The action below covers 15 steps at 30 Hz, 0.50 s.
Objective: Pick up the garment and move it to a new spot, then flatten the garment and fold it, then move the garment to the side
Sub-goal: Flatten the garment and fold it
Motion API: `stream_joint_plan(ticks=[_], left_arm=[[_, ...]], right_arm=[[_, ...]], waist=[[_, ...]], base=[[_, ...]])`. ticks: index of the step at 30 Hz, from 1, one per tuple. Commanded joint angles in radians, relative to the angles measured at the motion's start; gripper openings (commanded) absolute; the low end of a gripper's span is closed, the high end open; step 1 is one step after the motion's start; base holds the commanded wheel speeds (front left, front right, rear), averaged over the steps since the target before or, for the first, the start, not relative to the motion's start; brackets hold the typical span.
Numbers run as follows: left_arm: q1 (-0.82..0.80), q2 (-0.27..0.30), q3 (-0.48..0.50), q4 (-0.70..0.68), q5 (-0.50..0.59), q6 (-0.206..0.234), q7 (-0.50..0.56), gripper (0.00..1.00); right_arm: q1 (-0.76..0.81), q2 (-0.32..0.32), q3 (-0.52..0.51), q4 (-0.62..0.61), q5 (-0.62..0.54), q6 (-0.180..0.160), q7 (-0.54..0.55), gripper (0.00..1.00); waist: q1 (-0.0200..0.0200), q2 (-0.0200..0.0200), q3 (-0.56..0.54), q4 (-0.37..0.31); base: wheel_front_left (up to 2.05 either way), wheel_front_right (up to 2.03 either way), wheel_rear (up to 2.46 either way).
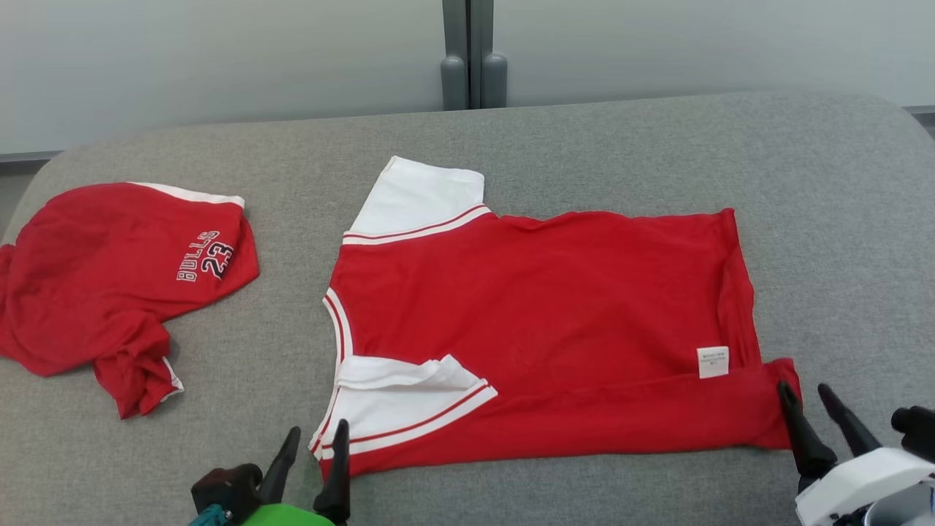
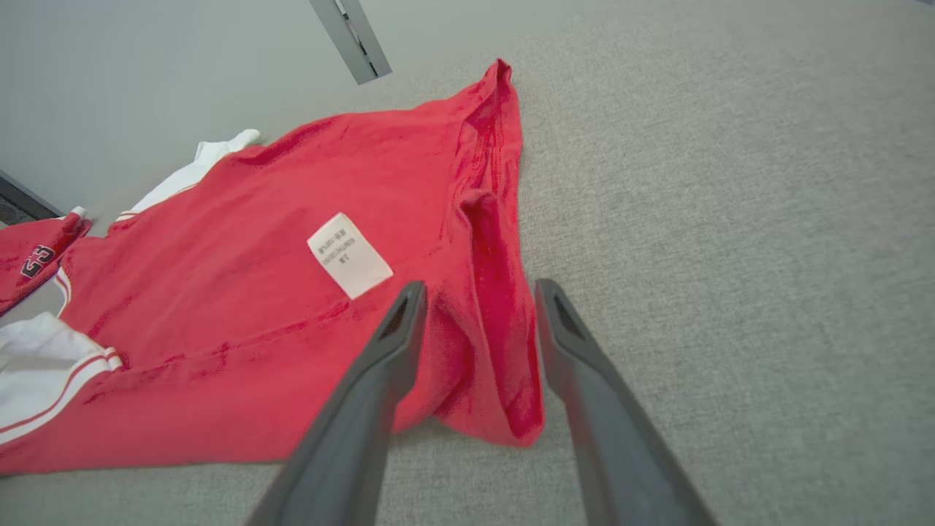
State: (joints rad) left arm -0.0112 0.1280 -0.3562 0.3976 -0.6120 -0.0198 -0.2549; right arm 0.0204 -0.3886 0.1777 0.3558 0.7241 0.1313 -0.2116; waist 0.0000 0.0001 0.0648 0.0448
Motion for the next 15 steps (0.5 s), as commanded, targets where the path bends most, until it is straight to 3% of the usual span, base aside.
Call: stream_joint_plan(ticks=[1,15], left_arm=[[-0.016,0.011,0.013,-0.010,0.011,0.007,-0.004,1.00],[-0.092,0.056,0.165,-0.189,0.179,0.055,-0.009,1.00]], right_arm=[[-0.023,0.006,-0.016,-0.015,-0.016,-0.001,-0.014,1.00],[-0.083,0.082,-0.077,-0.204,-0.186,-0.001,-0.053,1.00]], waist=[[0.0000,-0.0001,-0.004,-0.004],[0.0000,-0.0001,-0.041,0.001]], base=[[0.00,0.00,0.00],[0.00,0.00,0.00]])
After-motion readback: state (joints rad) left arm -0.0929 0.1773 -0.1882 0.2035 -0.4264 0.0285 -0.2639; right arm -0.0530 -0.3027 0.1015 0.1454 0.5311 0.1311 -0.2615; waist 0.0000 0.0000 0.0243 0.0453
